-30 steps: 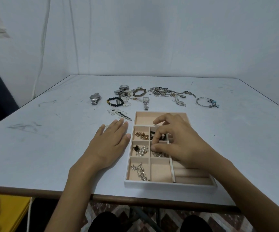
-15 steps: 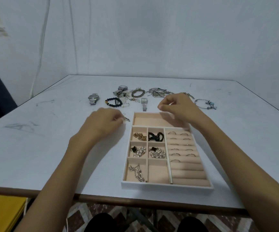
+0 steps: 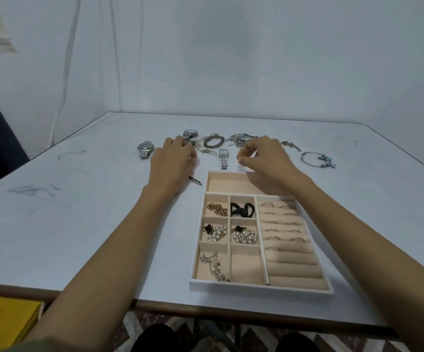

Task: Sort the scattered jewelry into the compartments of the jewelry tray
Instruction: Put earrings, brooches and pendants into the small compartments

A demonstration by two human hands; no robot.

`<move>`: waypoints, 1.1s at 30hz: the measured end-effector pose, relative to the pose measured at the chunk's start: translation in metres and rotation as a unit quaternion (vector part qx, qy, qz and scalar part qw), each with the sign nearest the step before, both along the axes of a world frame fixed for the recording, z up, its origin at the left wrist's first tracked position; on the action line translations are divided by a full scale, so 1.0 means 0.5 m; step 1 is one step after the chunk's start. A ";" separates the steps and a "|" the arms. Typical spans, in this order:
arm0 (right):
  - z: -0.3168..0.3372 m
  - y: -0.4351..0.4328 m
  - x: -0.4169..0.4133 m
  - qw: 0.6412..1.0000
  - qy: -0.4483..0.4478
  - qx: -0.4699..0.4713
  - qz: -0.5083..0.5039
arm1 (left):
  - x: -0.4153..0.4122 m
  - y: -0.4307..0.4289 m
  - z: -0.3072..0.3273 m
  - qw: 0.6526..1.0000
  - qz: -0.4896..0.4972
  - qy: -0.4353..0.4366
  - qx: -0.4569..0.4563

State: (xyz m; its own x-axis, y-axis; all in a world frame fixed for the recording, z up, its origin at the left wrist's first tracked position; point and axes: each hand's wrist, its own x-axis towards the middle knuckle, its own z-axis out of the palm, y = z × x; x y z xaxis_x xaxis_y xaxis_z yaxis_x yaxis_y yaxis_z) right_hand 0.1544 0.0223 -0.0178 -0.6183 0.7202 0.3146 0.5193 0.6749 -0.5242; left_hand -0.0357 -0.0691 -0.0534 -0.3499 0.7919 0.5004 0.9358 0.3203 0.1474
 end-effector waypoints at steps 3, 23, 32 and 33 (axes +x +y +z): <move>0.012 0.016 -0.061 0.997 -0.040 0.059 -0.014 | -0.012 -0.015 0.008 0.993 -0.009 -0.086 0.084; -0.003 0.062 -0.167 0.978 -0.154 0.121 -0.070 | -0.038 -0.036 0.020 0.976 -0.039 -0.155 0.147; 0.074 0.051 -0.109 0.968 0.173 -0.179 0.014 | -0.036 -0.041 0.022 0.975 -0.045 -0.163 0.145; 0.085 0.045 -0.099 0.960 0.190 -0.203 0.024 | -0.036 -0.043 0.022 0.975 -0.046 -0.163 0.145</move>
State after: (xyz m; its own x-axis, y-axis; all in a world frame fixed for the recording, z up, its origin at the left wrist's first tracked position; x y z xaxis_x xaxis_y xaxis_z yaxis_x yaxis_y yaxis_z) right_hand 0.1050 0.0448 0.0245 -0.5498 0.8049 0.2235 0.2110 0.3927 -0.8951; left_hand -0.0536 -0.0905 -0.0425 -0.4620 0.6692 0.5820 0.8465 0.1371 0.5144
